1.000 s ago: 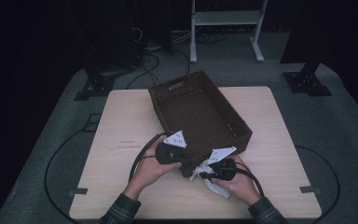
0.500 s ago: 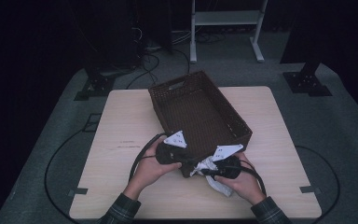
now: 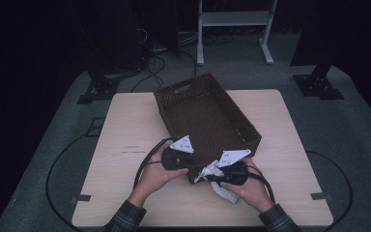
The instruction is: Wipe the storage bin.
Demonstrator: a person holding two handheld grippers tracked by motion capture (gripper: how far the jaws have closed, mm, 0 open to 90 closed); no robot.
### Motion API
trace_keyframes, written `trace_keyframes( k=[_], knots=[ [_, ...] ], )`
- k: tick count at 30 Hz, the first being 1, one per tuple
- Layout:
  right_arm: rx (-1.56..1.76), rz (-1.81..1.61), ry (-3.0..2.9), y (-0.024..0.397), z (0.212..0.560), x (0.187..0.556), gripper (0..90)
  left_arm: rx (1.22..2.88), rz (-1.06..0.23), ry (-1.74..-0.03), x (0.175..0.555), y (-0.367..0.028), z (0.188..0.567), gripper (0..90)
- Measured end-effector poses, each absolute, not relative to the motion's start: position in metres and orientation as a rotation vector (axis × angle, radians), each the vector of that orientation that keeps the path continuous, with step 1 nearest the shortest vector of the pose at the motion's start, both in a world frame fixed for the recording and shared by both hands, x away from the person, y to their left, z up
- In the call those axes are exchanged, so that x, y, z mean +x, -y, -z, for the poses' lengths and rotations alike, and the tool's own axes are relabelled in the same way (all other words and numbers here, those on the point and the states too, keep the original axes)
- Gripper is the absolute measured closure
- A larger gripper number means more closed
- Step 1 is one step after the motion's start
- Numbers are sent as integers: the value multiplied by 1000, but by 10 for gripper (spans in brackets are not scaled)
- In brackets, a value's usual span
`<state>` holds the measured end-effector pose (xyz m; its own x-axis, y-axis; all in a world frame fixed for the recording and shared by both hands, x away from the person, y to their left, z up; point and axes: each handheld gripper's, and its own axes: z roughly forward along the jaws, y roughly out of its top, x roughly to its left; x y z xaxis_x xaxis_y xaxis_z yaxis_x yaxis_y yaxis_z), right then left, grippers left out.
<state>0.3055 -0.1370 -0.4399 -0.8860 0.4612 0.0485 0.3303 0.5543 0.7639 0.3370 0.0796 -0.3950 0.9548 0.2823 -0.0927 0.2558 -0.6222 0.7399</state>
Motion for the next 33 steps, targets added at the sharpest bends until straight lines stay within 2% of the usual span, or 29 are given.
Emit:
trace_keyframes(
  k=[15,28,33],
  knots=[
    [655,-1187,-2713,115,467,308,749,2272,-38,-382,337,-79,395,780],
    [679,-1269,-2593,146,430,306,749,2269,-32,-382,337,-80,395,775],
    [685,-1288,-2559,152,420,305,748,2260,-25,-374,338,-81,394,708]
  ],
)
